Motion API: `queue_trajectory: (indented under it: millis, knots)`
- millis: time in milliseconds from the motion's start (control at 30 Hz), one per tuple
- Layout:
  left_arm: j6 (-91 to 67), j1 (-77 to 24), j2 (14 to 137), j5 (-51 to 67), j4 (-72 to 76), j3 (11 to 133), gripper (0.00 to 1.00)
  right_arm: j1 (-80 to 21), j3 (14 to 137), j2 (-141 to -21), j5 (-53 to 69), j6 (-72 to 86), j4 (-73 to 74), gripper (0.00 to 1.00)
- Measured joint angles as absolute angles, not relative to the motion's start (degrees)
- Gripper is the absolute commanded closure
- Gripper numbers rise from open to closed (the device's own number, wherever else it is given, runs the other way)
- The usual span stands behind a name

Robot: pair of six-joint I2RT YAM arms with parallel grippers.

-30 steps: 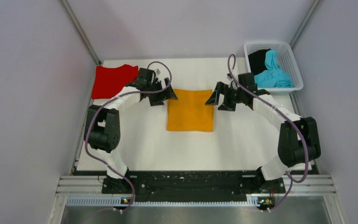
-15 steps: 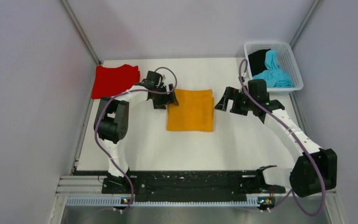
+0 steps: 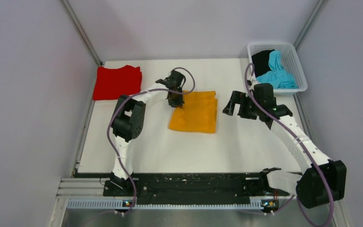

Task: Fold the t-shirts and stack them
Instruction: Put the neatly folded tshirt into the corner of the board with the left arm

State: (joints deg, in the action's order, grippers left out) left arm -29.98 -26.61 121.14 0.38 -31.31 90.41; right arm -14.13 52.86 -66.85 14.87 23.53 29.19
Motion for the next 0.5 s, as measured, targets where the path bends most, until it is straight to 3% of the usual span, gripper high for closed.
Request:
queue_trajectory:
  millis: [500]
  knots:
    - [-25.08, -28.84, 124.88, -23.33, -42.76, 100.92, 1.00, -14.13, 52.01, -65.58, 9.13, 19.64, 30.04, 0.01]
